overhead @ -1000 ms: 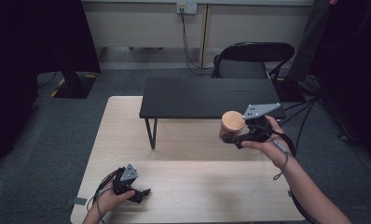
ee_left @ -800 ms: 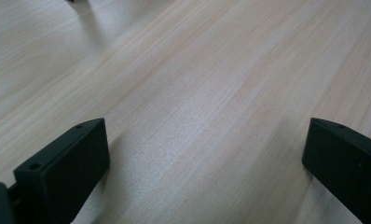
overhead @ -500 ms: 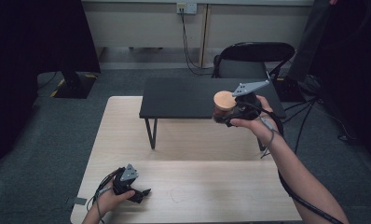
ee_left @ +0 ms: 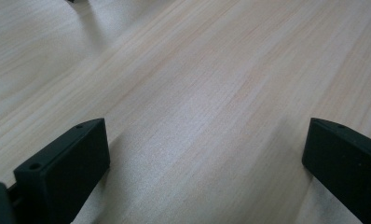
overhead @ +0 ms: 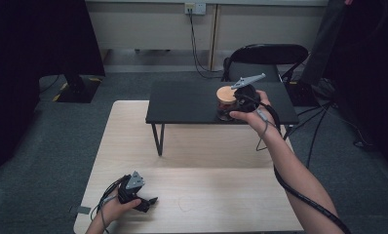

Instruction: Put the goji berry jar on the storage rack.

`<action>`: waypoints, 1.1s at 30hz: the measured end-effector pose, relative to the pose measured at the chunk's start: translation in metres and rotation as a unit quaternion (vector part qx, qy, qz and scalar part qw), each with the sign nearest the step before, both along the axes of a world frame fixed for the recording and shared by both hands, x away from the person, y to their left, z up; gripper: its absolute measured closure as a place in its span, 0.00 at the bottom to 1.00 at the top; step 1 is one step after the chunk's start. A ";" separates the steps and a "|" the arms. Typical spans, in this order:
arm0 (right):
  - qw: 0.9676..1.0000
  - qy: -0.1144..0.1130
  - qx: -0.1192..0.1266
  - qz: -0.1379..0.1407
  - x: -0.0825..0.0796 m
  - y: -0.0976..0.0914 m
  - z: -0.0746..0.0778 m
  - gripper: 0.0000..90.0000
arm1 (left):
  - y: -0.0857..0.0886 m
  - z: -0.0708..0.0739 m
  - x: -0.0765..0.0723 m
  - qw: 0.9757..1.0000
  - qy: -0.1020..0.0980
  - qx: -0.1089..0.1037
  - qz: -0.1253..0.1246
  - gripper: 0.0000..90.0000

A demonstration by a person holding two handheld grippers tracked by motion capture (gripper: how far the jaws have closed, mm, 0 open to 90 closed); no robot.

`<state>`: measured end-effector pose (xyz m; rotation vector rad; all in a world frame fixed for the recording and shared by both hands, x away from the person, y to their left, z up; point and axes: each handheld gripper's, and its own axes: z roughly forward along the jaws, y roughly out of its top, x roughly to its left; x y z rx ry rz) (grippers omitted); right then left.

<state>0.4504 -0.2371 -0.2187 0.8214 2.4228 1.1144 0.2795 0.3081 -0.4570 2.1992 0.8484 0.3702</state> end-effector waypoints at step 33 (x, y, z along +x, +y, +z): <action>0.999 -0.002 0.038 -0.026 0.012 -0.003 -0.020 0.27 | 0.000 0.000 0.000 1.000 0.000 0.000 0.001 0.00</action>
